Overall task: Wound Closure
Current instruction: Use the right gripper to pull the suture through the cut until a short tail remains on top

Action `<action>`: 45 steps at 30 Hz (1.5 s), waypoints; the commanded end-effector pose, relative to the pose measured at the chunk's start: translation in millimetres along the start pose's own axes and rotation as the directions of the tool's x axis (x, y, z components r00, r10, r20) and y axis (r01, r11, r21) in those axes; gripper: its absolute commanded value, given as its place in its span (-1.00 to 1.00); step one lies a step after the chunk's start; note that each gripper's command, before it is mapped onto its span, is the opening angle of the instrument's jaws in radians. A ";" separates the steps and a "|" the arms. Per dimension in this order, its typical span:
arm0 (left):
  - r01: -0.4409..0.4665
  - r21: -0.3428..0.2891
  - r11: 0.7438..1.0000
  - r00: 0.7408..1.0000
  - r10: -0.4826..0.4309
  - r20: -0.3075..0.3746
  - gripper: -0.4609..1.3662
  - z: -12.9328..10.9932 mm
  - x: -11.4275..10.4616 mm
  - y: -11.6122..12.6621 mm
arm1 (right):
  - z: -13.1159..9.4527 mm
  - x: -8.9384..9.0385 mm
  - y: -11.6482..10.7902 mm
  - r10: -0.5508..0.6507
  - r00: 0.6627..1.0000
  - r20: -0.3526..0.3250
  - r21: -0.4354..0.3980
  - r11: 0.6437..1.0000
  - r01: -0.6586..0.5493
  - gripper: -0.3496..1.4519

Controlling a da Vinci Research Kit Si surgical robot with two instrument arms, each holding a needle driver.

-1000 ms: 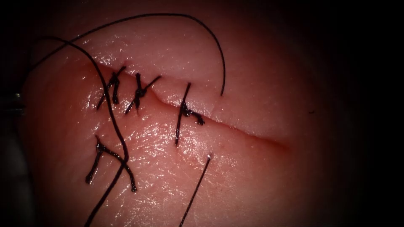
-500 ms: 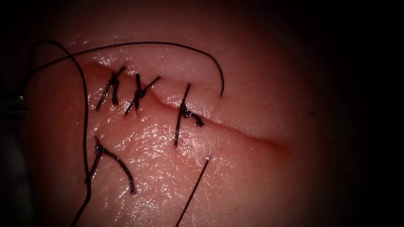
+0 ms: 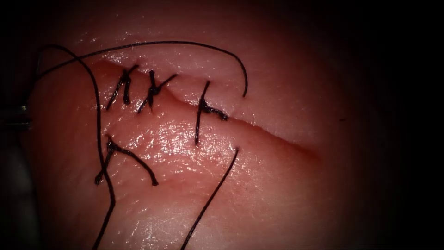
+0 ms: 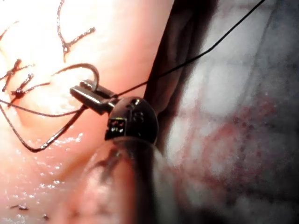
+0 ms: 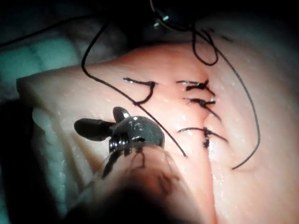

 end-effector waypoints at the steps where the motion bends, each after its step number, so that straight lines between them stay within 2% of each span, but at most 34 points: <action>1: -0.001 -0.010 1.000 1.000 0.001 0.000 -0.88 0.0 0.0 0.0 | -0.6 0.1 0.3 0.005 1.000 -0.016 -0.008 1.000 -0.005 0.90; 7: -0.001 -0.010 1.000 1.000 0.001 0.000 -0.88 0.0 0.0 0.0 | -4.0 0.1 1.6 0.024 0.999 -0.035 -0.044 0.999 -0.026 0.90; 15: -0.002 -0.011 1.000 1.000 0.002 -0.003 -0.88 0.1 0.0 0.1 | -5.8 -1.1 2.3 0.032 0.999 -0.031 -0.050 0.998 -0.033 0.84; 20: -0.008 -0.012 1.000 1.000 0.007 -0.002 -0.88 0.1 0.0 0.1 | -6.4 -2.4 4.0 0.016 1.000 -0.022 -0.064 0.998 -0.017 0.72; 22: -0.008 -0.011 1.000 1.000 0.008 -0.002 -0.88 0.2 0.1 0.1 | -6.3 -3.0 5.1 0.003 1.000 -0.016 -0.076 0.997 -0.004 0.64; 27: -0.009 -0.013 1.000 1.000 0.009 -0.007 -0.88 0.6 0.2 0.4 | -5.3 -4.6 7.4 -0.036 0.999 -0.018 -0.116 0.993 0.034 0.59; 31: -0.009 -0.013 1.000 1.000 0.009 -0.006 -0.88 0.7 0.3 0.5 | -4.3 -6.0 9.1 -0.059 0.998 -0.025 -0.149 0.987 0.054 0.60; 34: -0.009 -0.013 1.000 1.000 0.009 -0.006 -0.88 0.7 0.3 0.5 | -3.4 -7.0 10.1 -0.072 0.997 -0.030 -0.173 0.983 0.065 0.70; 41: -0.008 -0.013 1.000 1.000 0.008 -0.006 -0.88 0.7 0.4 0.4 | -1.6 -8.5 10.0 -0.086 0.996 -0.027 -0.176 0.981 0.080 0.76; 45: -0.008 -0.013 1.000 1.000 0.008 -0.006 -0.88 0.7 0.4 0.5 | -0.6 -8.5 9.8 -0.091 0.995 -0.032 -0.168 0.982 0.085 0.72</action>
